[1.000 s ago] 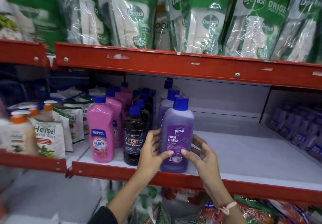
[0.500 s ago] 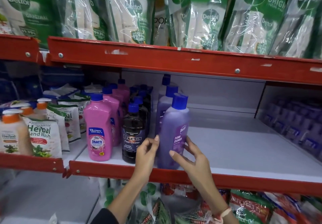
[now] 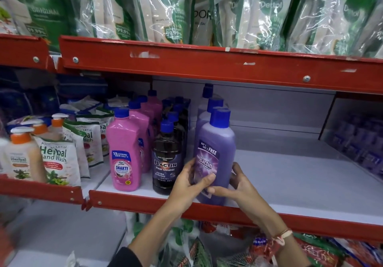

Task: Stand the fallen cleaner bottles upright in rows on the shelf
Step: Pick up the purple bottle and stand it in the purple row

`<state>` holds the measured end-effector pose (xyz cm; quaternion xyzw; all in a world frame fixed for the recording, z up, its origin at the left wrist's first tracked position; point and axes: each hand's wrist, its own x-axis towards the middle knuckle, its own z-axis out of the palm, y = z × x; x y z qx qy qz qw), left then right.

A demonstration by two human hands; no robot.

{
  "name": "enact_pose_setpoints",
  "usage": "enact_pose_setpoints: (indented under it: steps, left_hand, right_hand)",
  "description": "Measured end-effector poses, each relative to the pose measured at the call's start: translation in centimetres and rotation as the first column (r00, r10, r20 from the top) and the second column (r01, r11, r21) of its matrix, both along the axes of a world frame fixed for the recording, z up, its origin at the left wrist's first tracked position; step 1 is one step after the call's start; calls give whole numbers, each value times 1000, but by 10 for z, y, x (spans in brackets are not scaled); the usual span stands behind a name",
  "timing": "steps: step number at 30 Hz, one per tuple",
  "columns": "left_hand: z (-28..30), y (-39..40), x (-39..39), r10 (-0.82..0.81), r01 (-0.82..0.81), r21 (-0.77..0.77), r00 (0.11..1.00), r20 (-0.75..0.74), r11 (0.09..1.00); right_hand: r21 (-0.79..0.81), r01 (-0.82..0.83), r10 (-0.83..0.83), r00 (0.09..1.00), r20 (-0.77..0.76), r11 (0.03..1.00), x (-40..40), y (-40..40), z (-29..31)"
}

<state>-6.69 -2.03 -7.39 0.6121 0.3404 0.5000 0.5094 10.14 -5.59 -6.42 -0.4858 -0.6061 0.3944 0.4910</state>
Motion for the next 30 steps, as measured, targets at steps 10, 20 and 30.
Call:
enact_pose_setpoints:
  steps: [10, 20, 30]
  left_hand:
    - [-17, -5, 8, 311, -273, 188, 927, -211, 943]
    - [-16, -9, 8, 395, -322, 282, 882, -256, 904]
    - [6, -50, -91, 88, -82, 180, 996, -28, 980]
  right_hand:
    - [145, 151, -149, 988, -29, 978, -2, 6, -13]
    - [180, 253, -277, 953, 125, 951, -18, -2, -10]
    - [461, 589, -627, 774, -87, 664, -109, -43, -8]
